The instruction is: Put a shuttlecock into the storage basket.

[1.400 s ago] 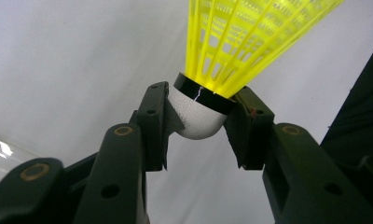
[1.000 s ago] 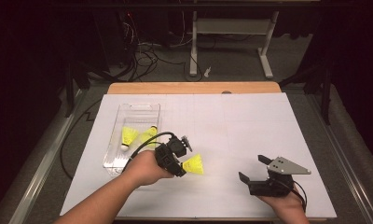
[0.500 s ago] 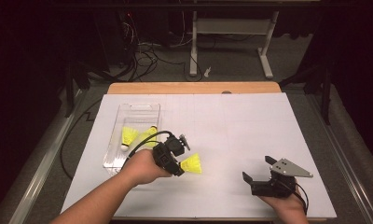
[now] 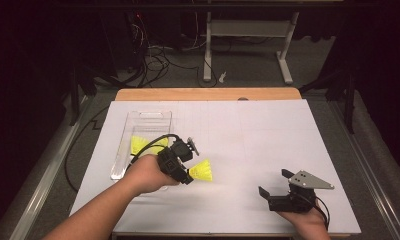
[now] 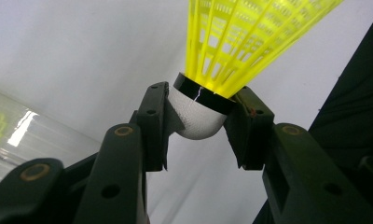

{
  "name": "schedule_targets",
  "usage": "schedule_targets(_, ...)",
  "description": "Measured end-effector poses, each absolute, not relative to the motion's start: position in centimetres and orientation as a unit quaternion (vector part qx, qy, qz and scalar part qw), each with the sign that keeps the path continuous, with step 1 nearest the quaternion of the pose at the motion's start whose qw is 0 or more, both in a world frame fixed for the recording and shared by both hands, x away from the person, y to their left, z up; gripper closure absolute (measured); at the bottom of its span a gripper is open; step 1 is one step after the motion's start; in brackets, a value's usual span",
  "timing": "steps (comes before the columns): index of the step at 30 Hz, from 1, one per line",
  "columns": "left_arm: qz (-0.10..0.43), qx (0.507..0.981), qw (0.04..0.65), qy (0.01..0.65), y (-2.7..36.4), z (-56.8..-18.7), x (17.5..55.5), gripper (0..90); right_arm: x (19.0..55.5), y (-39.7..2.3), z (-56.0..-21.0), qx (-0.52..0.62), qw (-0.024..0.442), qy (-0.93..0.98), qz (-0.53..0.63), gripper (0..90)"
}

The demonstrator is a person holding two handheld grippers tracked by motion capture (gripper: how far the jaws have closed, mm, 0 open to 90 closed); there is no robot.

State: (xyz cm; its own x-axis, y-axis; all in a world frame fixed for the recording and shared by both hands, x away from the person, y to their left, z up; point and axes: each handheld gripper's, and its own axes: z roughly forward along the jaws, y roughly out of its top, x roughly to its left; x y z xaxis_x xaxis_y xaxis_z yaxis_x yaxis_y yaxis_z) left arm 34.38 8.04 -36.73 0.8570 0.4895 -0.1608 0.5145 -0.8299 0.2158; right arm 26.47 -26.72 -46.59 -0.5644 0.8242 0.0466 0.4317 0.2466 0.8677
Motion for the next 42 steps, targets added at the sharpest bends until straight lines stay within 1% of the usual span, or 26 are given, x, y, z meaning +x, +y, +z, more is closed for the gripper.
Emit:
schedule_targets(6, -0.048, 0.956, 0.125, 0.262, 8.2, -35.8, 34.6, 62.1, 26.5, -26.6, -46.6, 0.416, 0.200, 0.755, 0.466, 0.1)
schedule_targets(21, -0.037, 0.949, 0.128, 0.287, 10.8, -34.2, 35.3, 62.1, 26.6, -26.6, -46.7, 0.412, 0.197, 0.759, 0.464, 0.2)
schedule_targets(31, -0.022, 0.943, 0.137, 0.304, 13.4, -32.9, 35.3, 62.1, 26.6, -26.6, -46.7, 0.414, 0.195, 0.759, 0.464, 0.3)
schedule_targets(42, -0.009, 0.934, 0.137, 0.331, 16.7, -32.7, 35.5, 62.1, 26.6, -26.7, -46.7, 0.415, 0.193, 0.759, 0.464, 0.5)
